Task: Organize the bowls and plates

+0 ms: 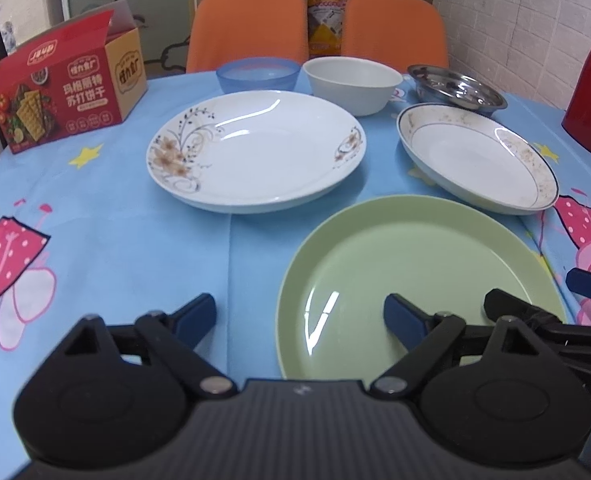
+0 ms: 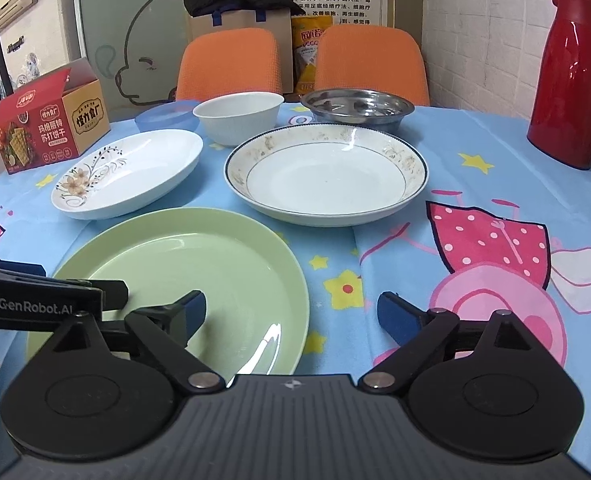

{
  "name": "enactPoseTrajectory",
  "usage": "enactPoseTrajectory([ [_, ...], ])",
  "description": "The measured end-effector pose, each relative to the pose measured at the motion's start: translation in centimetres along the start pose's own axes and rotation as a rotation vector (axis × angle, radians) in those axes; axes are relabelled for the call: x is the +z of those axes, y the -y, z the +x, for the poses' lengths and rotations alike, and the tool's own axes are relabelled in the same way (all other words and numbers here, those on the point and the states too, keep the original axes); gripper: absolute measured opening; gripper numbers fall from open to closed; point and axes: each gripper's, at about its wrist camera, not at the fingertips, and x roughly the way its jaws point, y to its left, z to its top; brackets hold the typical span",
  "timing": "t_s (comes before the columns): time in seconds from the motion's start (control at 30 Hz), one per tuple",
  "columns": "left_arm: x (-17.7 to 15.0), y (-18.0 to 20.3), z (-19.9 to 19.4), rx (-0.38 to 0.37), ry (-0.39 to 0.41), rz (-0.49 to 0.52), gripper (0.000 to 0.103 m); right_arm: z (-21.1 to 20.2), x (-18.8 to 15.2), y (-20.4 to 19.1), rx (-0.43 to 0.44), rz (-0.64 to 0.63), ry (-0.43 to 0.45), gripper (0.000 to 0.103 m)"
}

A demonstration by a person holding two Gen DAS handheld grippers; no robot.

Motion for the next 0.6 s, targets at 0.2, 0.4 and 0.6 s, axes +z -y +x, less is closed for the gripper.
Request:
enactPoseTrajectory([
  [0.2,-0.5,0.1,-0.3,-0.014,0.024,0.011,0.084,0.4,-0.5,0.2,-0.005,0.002,-0.006,0.103],
  [0.4,-1.2,0.9,-1.2,-0.055,0.061,0.067,0.061,0.3,-1.0,0.1,0.0,-0.009,0.012,0.103],
  [0.6,-1.1,0.5,-1.3,-0.077,0.065,0.059,0.048,-0.4,-1.3,-0.3,0.006,-0.051,0.088,0.033],
])
